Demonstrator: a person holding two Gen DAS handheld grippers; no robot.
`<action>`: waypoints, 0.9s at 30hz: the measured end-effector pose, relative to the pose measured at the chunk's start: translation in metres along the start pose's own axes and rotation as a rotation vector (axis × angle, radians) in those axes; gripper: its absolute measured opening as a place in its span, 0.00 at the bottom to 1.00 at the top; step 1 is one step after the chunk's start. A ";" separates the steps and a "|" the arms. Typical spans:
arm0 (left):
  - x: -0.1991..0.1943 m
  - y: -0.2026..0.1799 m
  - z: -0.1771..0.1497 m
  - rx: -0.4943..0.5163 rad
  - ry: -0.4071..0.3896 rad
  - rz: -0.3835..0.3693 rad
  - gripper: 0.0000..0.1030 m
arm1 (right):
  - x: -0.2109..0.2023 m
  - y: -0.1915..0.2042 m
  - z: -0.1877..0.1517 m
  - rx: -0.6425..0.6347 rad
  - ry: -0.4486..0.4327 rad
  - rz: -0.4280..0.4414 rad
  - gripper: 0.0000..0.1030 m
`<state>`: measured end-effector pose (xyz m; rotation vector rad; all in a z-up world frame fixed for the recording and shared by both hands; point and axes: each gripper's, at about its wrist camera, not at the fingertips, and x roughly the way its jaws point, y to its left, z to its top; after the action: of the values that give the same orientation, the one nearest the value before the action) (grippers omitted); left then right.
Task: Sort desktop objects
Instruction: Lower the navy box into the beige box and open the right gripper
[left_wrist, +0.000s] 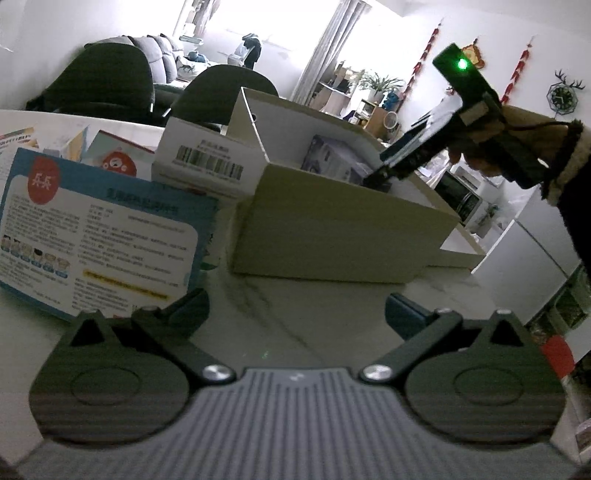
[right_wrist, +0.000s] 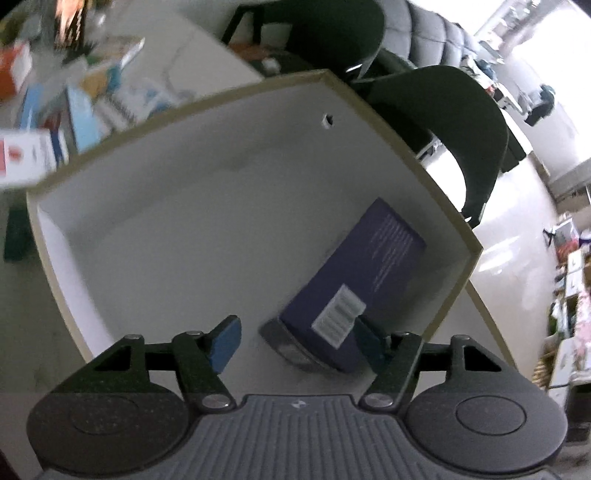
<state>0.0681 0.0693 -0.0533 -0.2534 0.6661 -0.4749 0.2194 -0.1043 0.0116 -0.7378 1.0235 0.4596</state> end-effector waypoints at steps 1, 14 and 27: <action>0.000 0.000 0.000 0.000 0.000 -0.001 1.00 | 0.002 0.002 -0.001 -0.013 0.011 -0.005 0.63; 0.002 0.006 -0.002 -0.017 0.001 0.003 1.00 | 0.026 -0.001 0.001 -0.003 0.032 -0.079 0.57; 0.002 0.010 -0.003 -0.036 0.006 0.000 1.00 | 0.042 -0.017 0.022 0.157 0.053 -0.147 0.56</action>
<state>0.0716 0.0770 -0.0604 -0.2860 0.6808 -0.4638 0.2632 -0.0996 -0.0135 -0.6823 1.0345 0.2308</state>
